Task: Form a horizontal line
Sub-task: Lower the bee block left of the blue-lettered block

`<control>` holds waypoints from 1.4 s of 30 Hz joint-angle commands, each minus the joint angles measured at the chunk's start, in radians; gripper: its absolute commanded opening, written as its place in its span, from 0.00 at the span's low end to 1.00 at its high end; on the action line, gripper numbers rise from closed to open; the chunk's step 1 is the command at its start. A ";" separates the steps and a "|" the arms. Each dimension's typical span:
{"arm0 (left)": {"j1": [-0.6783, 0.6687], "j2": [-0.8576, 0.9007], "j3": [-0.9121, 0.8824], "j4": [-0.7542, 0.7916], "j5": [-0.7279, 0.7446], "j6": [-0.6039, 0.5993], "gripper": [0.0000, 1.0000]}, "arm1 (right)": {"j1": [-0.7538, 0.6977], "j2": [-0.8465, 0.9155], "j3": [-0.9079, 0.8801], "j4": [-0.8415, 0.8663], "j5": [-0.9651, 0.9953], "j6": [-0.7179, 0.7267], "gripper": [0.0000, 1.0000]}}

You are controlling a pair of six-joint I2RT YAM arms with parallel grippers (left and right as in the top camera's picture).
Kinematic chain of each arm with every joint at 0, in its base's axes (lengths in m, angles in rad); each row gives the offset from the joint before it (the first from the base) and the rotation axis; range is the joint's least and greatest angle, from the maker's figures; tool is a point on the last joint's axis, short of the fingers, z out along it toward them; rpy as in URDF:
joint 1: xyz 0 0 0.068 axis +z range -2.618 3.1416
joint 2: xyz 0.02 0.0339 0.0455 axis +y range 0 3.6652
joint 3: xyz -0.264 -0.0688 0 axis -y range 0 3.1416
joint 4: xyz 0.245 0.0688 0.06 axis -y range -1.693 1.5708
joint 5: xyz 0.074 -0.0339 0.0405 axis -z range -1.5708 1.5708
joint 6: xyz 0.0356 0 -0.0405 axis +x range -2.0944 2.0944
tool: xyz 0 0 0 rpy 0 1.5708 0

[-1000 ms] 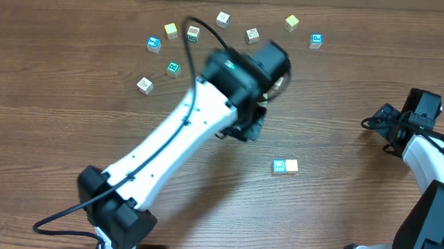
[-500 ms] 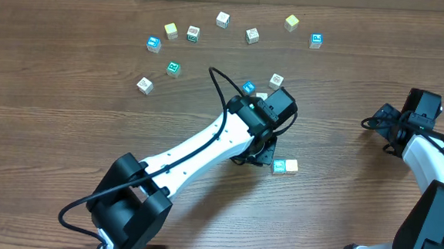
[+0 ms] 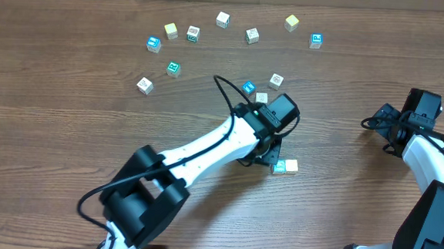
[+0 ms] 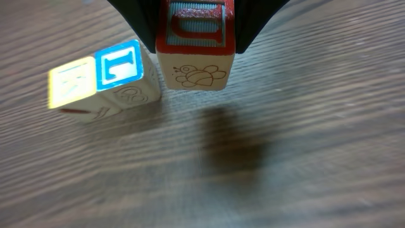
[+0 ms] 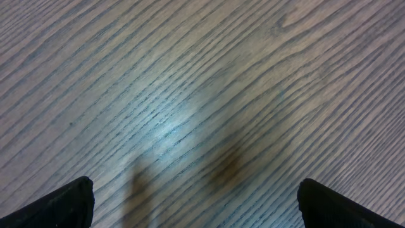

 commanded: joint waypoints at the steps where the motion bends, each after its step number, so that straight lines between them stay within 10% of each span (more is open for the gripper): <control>1: -0.015 0.037 -0.011 -0.001 0.031 -0.021 0.21 | -0.002 0.001 0.006 0.006 0.003 0.002 1.00; 42: -0.018 0.042 -0.038 -0.007 0.045 -0.100 0.40 | -0.002 0.001 0.006 0.006 0.003 0.003 1.00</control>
